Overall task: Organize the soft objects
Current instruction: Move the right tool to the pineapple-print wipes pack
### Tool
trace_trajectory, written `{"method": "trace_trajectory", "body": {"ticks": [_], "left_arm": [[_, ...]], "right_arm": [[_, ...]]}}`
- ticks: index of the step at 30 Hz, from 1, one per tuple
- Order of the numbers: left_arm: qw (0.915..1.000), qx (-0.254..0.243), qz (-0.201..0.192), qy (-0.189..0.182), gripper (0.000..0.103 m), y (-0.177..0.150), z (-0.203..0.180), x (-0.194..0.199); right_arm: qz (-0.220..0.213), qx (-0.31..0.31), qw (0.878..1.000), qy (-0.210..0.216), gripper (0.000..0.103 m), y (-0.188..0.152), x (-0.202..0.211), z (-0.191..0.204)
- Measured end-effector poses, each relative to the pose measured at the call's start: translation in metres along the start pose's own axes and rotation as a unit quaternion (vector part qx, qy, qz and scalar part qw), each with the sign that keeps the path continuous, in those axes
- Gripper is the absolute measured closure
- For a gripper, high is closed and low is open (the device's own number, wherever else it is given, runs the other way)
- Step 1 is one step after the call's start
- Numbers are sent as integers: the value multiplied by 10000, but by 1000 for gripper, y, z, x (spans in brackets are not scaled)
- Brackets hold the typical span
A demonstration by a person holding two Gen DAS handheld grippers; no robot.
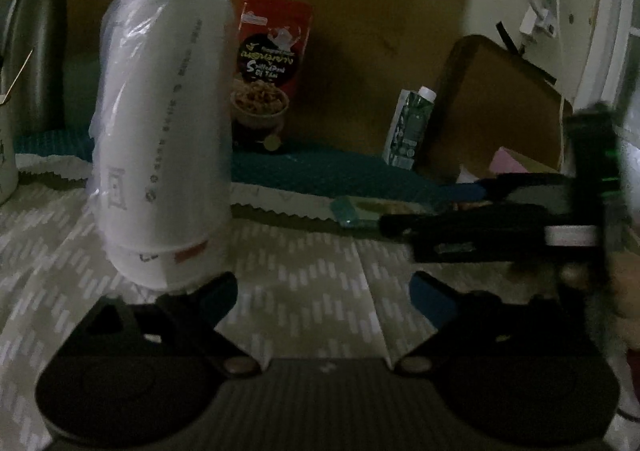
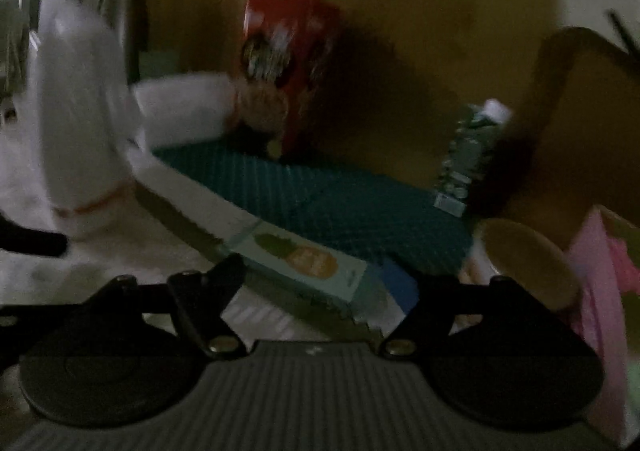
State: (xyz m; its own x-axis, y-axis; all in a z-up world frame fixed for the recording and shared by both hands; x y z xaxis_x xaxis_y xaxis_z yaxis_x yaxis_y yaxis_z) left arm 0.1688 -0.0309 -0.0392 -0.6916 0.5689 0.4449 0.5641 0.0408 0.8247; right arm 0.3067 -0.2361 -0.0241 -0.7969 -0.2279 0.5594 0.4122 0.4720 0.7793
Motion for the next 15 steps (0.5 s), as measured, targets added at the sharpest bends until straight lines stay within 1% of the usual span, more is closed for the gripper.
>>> {"method": "trace_trajectory", "body": {"ticks": [1,2,3,5,7,9,11,12,14,15], "left_arm": [[10000,20,-7,-23,6,0,0,0],[10000,37,-9,-52,6,0,0,0],[10000,53,-17,-76,6,-1,0,-1],[9999,94,-39,-115,5,-1,1,0],[9997,156,-61,-149,3,-1,3,0],[9996,216,-77,-165,3,-1,4,1],[9994,279,-81,-191,3,-1,6,1],[9993,303,-83,-197,3,-1,6,0],[9991,351,-92,-200,2,0,8,0],[9991,365,-98,-198,2,0,9,0]], "right_arm": [[70,205,9998,-51,24,0,-9,4],[157,405,9990,-79,17,0,-17,8],[161,470,9988,-44,15,2,-23,9],[214,451,9987,33,11,4,-30,8],[454,127,9986,242,13,4,-37,1],[757,-358,9953,492,20,3,-42,-7],[769,-484,9947,491,35,2,-37,-8],[757,-524,9946,484,38,1,-34,-9],[737,-578,9947,430,49,-2,-27,-8],[728,-608,9947,390,51,-3,-24,-8]]}}
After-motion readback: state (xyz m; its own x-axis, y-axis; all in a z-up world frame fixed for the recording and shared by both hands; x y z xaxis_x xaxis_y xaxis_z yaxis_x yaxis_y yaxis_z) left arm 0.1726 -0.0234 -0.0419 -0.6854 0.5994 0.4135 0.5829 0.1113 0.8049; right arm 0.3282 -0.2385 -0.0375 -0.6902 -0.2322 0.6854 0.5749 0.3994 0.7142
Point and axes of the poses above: each gripper's, at about its wrist camera, not at the fingertips, and x roughly against the way its jaws point, z to its left, y to its top, the point moved 7 cm from there along -x, roughly the way its jaws point, and after that the axes turned 13 degrees about -y, right-handed, at the moved point
